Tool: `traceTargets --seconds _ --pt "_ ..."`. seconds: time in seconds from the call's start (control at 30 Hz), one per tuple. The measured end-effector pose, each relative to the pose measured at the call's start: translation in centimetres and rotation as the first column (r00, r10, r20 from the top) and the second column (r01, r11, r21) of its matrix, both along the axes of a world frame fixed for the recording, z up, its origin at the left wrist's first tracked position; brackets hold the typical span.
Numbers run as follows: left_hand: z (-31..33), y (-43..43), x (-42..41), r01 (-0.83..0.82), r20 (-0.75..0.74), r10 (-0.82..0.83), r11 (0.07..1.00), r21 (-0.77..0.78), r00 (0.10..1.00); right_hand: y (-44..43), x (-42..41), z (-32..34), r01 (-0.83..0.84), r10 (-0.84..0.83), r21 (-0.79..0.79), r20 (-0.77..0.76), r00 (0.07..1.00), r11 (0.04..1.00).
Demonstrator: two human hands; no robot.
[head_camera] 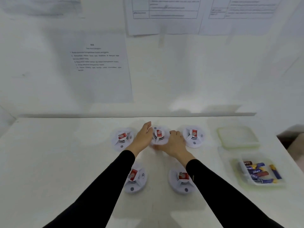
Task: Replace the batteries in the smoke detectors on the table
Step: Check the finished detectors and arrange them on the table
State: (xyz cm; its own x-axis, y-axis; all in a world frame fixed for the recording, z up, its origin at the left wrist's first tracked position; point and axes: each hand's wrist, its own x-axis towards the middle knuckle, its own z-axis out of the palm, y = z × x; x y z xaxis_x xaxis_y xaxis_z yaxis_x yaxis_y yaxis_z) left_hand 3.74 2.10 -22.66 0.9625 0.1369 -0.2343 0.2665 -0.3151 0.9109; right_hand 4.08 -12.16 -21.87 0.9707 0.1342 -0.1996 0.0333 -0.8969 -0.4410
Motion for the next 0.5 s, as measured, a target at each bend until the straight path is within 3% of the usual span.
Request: traceTargets --seconds 0.07,0.2,0.27,0.4,0.5 --pt "-0.1 -0.4 0.4 -0.013 -0.065 0.013 1.0 -0.003 0.998 -0.8 0.1 0.8 -0.047 0.049 0.071 -0.025 0.998 0.996" --pt "-0.3 -0.7 -0.7 -0.014 -0.081 0.02 0.997 0.076 0.996 -2.9 1.5 1.7 -0.124 0.179 0.245 -0.215 0.96 0.962" --pt "-0.4 -0.7 -1.3 -0.023 -0.086 0.036 0.99 0.14 0.996 -3.5 1.8 1.5 -0.163 0.218 0.276 -0.185 0.958 0.947" --pt "0.0 -0.9 -1.8 -0.032 -0.112 0.061 0.968 0.249 0.992 -4.3 0.7 0.4 0.01 0.062 0.474 -0.136 0.989 0.881" --pt "0.0 -1.0 -1.5 -0.045 -0.049 0.061 0.96 0.277 0.997 -4.6 -0.2 0.2 0.083 -0.01 0.475 -0.154 0.988 0.876"
